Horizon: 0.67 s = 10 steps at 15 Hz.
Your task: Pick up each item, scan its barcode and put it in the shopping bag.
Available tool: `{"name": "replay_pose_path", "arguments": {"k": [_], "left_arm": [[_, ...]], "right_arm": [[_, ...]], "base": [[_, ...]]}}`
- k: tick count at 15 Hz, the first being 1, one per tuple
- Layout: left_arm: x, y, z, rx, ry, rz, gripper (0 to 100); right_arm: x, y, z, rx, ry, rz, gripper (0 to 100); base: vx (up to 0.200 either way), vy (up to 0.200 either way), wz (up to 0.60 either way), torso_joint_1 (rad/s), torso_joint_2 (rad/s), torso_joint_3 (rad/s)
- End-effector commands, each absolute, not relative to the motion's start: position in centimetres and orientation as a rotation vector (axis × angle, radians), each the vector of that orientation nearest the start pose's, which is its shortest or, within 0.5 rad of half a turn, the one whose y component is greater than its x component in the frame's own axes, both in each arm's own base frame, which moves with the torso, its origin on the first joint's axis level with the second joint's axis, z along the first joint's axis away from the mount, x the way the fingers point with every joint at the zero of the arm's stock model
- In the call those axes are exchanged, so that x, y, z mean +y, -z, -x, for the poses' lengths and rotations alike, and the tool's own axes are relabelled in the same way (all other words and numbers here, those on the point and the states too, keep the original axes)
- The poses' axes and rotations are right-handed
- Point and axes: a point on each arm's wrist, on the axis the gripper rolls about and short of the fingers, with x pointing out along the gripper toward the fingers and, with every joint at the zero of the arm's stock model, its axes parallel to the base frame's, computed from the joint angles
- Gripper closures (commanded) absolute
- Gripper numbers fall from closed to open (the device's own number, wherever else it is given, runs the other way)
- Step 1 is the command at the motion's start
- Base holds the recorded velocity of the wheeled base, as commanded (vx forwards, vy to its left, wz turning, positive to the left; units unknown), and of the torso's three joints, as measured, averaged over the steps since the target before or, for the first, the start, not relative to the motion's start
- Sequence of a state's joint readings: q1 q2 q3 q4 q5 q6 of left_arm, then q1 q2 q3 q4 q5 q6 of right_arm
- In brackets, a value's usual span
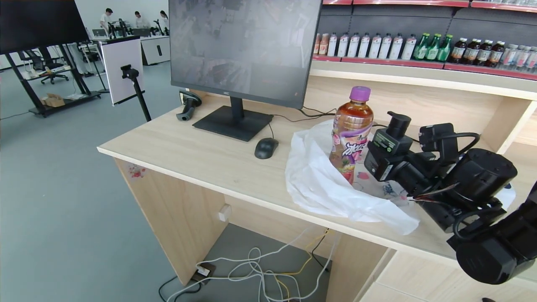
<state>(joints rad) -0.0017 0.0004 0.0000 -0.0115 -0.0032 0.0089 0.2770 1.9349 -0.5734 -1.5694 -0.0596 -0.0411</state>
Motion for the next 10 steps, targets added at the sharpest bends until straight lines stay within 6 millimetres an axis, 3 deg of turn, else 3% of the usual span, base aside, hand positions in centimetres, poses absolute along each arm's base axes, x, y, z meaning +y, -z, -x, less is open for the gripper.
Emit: {"name": "replay_pose_path", "arguments": {"k": [1,10], "left_arm": [[0.0,-7.7,2.3,-0.012,0.005,-0.009,0],[0.0,-7.7,2.3,-0.011,0.005,-0.008,0]], "right_arm": [[8.4,-13.4,-31.2,-0.176,-0.208,0.013,100],[8.6,-11.9,-32.0,-0.134,-0.209,0.015,100]], "base": [[0.000,0.000,0.00,0.000,0.00,0.000],[0.000,0.000,0.00,0.000,0.00,0.000]]}}
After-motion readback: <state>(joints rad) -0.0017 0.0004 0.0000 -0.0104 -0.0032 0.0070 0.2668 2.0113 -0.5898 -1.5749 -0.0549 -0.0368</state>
